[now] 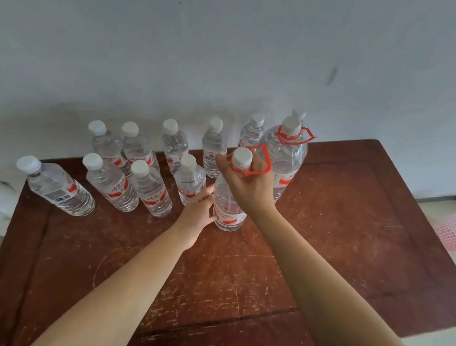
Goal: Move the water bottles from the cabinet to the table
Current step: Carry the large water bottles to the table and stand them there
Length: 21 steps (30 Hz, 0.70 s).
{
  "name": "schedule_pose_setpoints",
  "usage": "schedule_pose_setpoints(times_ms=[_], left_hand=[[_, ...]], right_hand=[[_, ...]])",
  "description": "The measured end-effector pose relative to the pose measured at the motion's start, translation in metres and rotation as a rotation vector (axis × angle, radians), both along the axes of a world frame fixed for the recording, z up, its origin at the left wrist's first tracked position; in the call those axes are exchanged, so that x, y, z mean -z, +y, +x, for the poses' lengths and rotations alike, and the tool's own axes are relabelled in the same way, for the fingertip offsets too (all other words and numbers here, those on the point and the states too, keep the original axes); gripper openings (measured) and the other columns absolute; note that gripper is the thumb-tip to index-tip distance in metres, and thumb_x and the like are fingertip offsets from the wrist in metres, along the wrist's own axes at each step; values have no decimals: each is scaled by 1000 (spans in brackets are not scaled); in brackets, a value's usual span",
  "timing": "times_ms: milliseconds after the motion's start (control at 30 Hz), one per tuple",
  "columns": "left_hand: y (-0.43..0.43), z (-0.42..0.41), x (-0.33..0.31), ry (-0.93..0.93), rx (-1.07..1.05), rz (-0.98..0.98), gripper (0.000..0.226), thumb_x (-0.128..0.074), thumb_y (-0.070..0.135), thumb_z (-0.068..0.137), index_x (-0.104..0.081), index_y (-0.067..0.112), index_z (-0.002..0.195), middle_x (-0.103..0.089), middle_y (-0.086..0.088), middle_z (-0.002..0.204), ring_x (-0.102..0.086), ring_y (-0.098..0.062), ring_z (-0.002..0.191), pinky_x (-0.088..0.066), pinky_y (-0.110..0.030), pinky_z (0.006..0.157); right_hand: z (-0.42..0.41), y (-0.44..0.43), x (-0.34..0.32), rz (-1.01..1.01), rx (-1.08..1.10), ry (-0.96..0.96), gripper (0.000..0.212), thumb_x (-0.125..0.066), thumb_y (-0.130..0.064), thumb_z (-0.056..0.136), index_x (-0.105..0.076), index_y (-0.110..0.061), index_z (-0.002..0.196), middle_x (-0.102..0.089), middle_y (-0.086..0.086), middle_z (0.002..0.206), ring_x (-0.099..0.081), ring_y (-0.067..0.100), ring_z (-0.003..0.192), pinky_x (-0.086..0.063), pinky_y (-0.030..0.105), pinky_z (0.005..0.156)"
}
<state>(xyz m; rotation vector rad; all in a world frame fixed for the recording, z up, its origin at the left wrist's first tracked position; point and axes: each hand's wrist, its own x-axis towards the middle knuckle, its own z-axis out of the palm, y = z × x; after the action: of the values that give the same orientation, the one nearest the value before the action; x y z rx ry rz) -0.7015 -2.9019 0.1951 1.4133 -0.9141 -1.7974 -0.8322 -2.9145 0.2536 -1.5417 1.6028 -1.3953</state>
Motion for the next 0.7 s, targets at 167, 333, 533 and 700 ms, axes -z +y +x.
schedule_pose_setpoints(times_ms=[167, 333, 533, 700], left_hand=[[7, -4, 5, -40, 39, -17, 25, -33, 34, 110, -52, 49, 117, -52, 18, 129, -43, -8, 131, -33, -49, 118], [10, 1, -5, -133, 108, -42, 38, -31, 40, 109, -41, 37, 146, -43, 8, 148, -37, -15, 139, -32, -55, 117], [27, 33, -3, -389, 136, -123, 49, -37, 41, 108, -43, 20, 151, -42, 5, 154, -37, -17, 144, -28, -34, 118], [40, 56, -31, -697, 60, -376, 50, -32, 48, 105, -58, 17, 135, -63, 2, 129, -54, -21, 128, -39, -31, 96]], right_hand=[[-4, -5, 7, -9, -61, 63, 45, -69, -57, 89, -63, -13, 93, -68, -2, 82, -68, 14, 76, -55, 43, 64], [-1, -1, 6, -11, -40, 71, 41, -69, -55, 89, -60, -15, 98, -66, -3, 85, -67, 17, 78, -55, 45, 66], [-6, 27, 12, 106, -42, 177, 69, -65, -63, 87, -42, -20, 137, -61, 5, 126, -63, 29, 110, -57, 49, 87], [-16, 51, 26, 288, -96, 350, 101, -50, -76, 85, -8, -26, 161, -27, 8, 163, -33, 30, 147, -40, 49, 111]])
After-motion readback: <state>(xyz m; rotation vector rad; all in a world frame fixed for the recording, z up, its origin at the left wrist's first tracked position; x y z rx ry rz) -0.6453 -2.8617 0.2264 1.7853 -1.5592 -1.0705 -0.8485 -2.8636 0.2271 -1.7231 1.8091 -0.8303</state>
